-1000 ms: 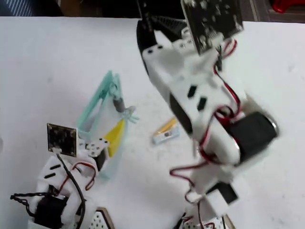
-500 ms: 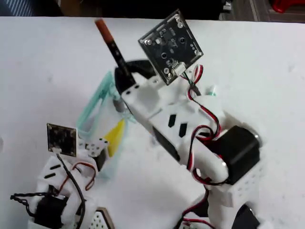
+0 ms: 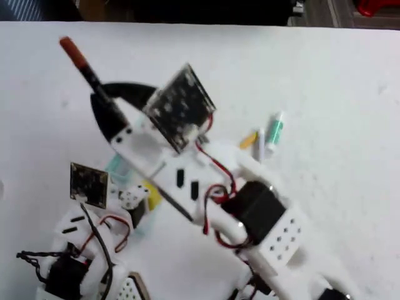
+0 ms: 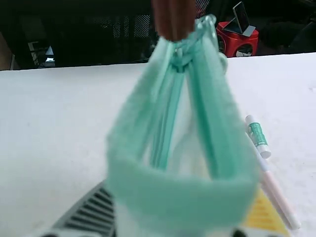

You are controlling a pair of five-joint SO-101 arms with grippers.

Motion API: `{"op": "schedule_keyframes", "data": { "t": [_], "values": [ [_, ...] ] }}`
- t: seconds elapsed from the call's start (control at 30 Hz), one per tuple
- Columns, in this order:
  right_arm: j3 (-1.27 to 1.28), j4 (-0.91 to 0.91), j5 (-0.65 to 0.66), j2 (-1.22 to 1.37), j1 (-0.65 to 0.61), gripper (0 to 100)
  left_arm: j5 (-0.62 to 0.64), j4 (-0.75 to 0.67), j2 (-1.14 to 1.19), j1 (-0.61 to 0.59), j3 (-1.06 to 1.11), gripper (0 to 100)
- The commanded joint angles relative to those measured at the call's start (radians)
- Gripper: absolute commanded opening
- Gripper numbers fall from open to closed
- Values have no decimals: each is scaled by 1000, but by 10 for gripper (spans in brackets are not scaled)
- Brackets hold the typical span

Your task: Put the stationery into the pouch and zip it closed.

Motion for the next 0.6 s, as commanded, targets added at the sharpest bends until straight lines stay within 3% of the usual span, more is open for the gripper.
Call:
{"op": "schedule_keyframes", "data": {
  "t": [0.0, 0.17, 0.4, 0.57],
  "values": [
    [129, -76, -3, -105, -7, 17, 8, 3, 12, 18, -28, 259],
    [319, -179, -3, -194, -7, 17, 8, 3, 12, 18, -28, 259],
    [400, -174, -3, -294, -8, 27, 8, 3, 12, 16, -28, 260],
    [396, -79, -3, -334, -8, 246, 8, 3, 12, 16, -28, 260]
  ]
}}
